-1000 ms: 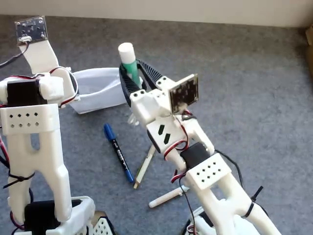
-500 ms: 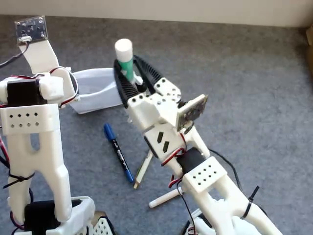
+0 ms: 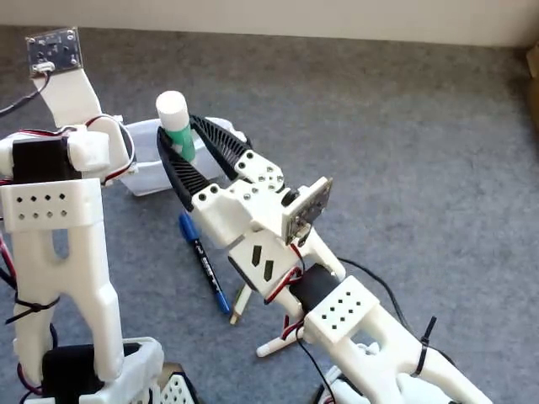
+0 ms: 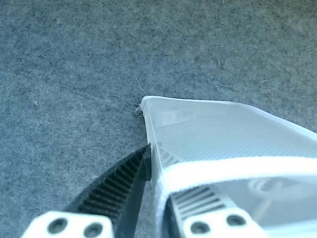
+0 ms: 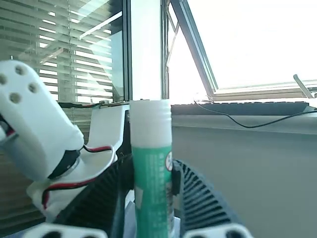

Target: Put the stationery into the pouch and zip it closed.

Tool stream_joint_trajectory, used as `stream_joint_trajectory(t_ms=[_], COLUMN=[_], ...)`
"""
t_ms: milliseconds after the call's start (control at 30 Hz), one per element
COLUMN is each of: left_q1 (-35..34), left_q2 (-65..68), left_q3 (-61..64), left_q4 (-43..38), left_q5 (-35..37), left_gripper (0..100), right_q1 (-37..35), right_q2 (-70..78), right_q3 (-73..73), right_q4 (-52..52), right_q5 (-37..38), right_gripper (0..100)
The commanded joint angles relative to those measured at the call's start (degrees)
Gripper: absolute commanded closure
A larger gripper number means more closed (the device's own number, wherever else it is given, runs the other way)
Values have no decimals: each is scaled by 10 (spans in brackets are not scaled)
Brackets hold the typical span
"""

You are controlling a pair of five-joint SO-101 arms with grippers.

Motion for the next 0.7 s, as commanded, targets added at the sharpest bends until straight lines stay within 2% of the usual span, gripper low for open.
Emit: stream_joint_trajectory(t_ms=[0, 333, 667], left_q1=[9, 9, 7], left_q2=[-21, -23, -23], left_q3=[-8, 4, 9], left_q4=[-1, -4, -4], left_q5=[-5, -5, -5], left_gripper=[966, 966, 966], right_q1=[-7, -6, -6], right_q2=[-15, 83, 116], right_q3=[-10, -71, -134], right_q4=[-17, -18, -19], right_q5=[-5, -5, -5], right_gripper=[994, 994, 994])
